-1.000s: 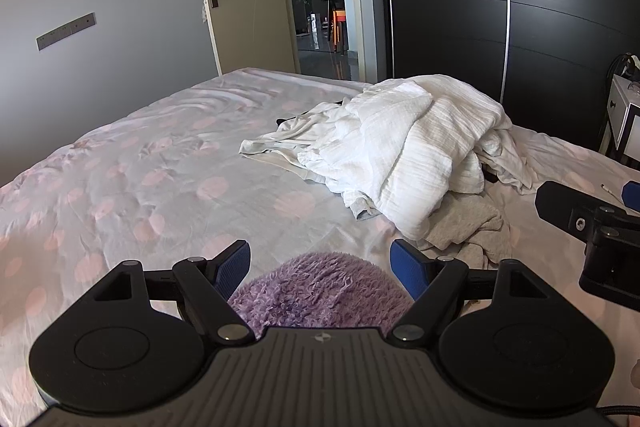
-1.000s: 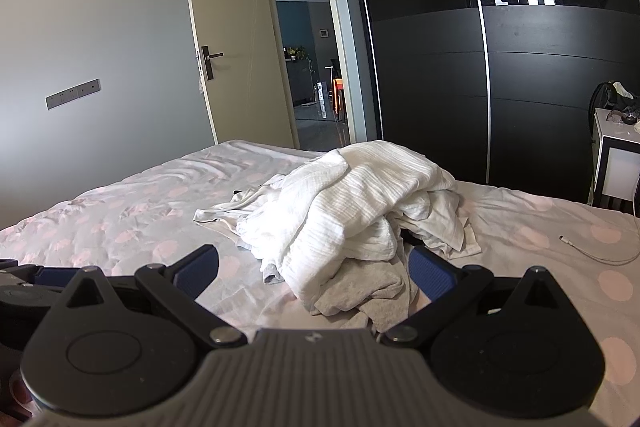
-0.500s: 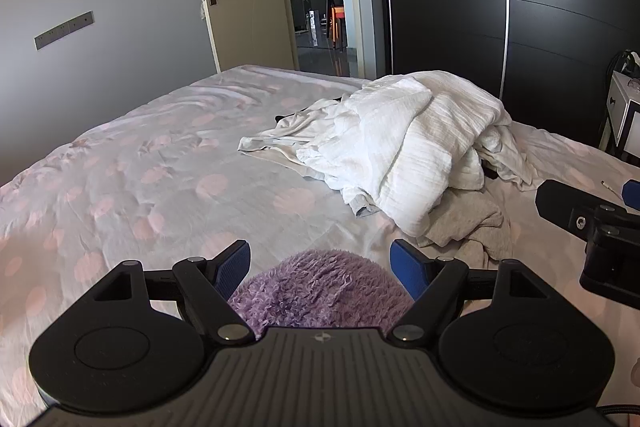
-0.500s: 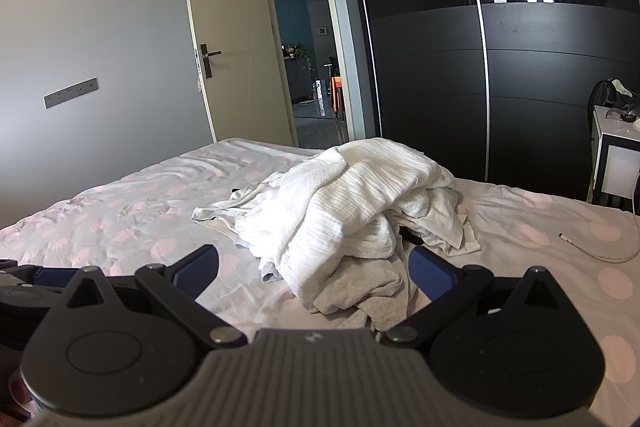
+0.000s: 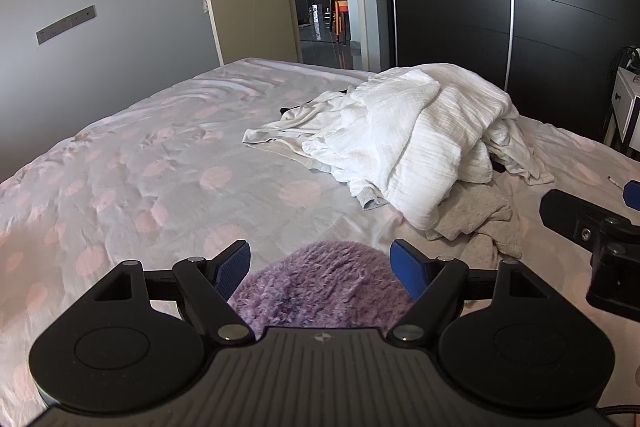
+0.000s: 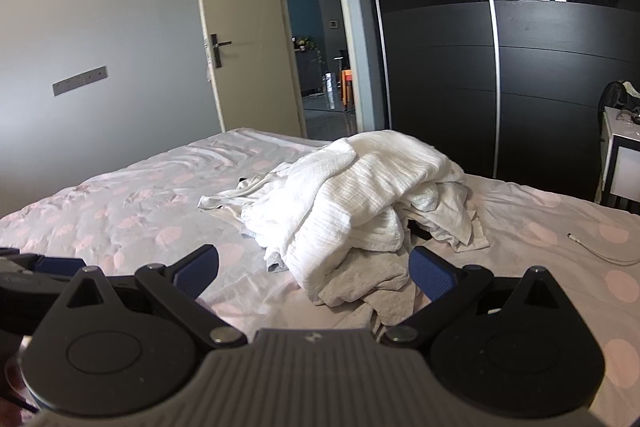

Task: Fold clothes

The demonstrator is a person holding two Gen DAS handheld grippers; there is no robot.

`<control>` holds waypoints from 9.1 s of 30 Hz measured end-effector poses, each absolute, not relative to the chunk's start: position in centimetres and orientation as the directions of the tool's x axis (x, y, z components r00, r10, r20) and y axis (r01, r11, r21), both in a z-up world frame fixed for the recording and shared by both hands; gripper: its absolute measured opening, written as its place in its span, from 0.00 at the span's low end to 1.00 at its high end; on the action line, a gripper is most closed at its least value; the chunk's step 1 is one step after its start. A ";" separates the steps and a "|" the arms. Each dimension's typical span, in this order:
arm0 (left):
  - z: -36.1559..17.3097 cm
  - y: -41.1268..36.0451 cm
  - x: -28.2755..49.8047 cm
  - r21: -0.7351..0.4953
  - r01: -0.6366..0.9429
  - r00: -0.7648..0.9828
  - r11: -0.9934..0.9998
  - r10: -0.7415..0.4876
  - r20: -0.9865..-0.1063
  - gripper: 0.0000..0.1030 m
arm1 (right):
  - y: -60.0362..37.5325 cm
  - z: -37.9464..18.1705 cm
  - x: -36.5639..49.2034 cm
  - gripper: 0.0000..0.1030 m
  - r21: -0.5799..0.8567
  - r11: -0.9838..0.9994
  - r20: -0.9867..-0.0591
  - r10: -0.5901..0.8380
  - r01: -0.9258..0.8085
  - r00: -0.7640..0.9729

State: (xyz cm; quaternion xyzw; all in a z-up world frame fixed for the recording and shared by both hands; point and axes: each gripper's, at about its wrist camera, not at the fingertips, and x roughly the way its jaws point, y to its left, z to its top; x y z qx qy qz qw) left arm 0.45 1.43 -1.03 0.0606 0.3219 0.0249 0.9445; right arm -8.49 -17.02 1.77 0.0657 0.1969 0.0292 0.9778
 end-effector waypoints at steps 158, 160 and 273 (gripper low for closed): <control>0.0 39.6 -12.8 -0.153 -0.798 0.526 0.583 0.552 -0.647 0.05 | 20.2 -1.6 -0.2 0.15 0.093 0.535 -0.752 0.591 -0.839 0.293; -1.0 40.2 -12.2 -0.122 -0.797 0.505 0.591 0.543 -0.671 0.05 | 20.1 -2.0 0.7 0.26 0.072 0.558 -0.759 0.568 -0.827 0.317; 28.8 31.1 -17.4 -0.058 -0.541 0.827 0.839 0.543 0.142 0.05 | 3.1 28.2 -2.0 0.05 -0.004 0.804 0.344 0.559 -0.594 0.754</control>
